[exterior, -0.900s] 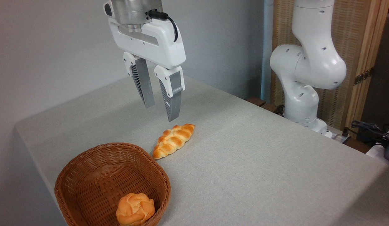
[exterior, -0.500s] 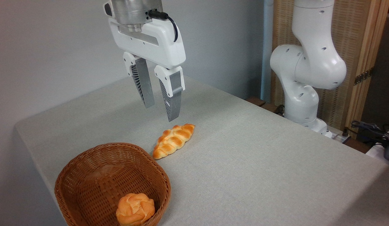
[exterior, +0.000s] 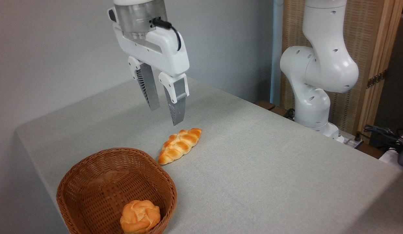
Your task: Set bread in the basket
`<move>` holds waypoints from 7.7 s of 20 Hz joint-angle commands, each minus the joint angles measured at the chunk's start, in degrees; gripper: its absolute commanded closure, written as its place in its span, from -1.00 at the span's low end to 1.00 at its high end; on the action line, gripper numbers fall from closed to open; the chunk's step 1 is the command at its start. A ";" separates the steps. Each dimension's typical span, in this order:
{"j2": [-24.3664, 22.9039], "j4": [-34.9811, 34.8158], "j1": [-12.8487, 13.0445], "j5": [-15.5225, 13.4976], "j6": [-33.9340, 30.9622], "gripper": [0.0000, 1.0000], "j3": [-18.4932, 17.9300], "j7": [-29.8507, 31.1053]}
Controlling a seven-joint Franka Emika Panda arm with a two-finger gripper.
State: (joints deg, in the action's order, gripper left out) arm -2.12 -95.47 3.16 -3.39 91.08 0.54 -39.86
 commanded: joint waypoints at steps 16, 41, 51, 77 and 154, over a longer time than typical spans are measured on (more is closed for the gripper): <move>-7.19 -30.21 15.30 -0.13 19.39 -1.00 -0.27 16.39; -3.94 -33.90 16.00 2.42 28.80 -0.47 -0.18 18.33; -3.77 -33.90 16.00 2.42 29.68 0.30 -0.18 17.18; 4.65 0.18 15.12 2.33 7.34 0.28 -7.83 -2.59; -0.51 1.43 0.00 3.47 1.55 -1.00 -0.62 3.38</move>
State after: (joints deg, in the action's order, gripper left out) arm -1.75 -93.89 3.78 -1.46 93.40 -0.45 -35.45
